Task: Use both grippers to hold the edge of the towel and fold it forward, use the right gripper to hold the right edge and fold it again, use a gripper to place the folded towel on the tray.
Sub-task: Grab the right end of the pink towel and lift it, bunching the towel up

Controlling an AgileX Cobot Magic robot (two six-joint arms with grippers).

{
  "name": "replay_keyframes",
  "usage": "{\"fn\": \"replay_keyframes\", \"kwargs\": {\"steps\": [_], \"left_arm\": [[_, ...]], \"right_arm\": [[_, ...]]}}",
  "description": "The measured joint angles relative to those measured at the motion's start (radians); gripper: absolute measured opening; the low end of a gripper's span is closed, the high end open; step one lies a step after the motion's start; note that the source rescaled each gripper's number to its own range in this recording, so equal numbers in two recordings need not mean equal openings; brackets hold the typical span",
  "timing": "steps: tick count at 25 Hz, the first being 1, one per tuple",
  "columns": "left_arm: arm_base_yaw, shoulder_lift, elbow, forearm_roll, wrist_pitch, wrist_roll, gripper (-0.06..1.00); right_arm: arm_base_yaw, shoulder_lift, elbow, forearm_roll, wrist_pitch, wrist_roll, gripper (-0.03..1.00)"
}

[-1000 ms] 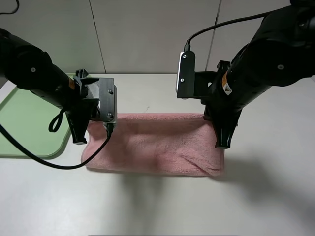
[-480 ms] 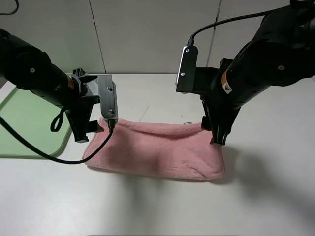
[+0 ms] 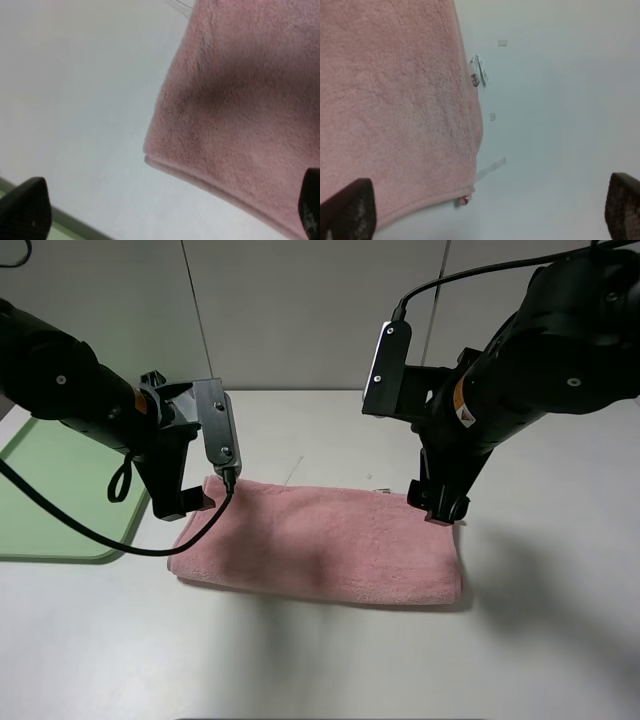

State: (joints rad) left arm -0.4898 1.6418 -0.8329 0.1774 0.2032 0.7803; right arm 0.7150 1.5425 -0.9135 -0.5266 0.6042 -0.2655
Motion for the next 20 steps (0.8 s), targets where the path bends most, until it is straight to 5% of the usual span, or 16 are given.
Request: {"fn": "replay_keyframes", "kwargs": {"steps": [14,20], "left_arm": [[0.0,-0.289,0.001,0.001,0.338,-0.07,1.0],[0.0,-0.47,0.001,0.002,0.489,-0.196,1.0]], "right_arm": [[0.0,0.0,0.0,0.042,0.002,0.058,1.0],[0.0,0.0,0.0,0.112,0.031,0.062,1.0]]}}
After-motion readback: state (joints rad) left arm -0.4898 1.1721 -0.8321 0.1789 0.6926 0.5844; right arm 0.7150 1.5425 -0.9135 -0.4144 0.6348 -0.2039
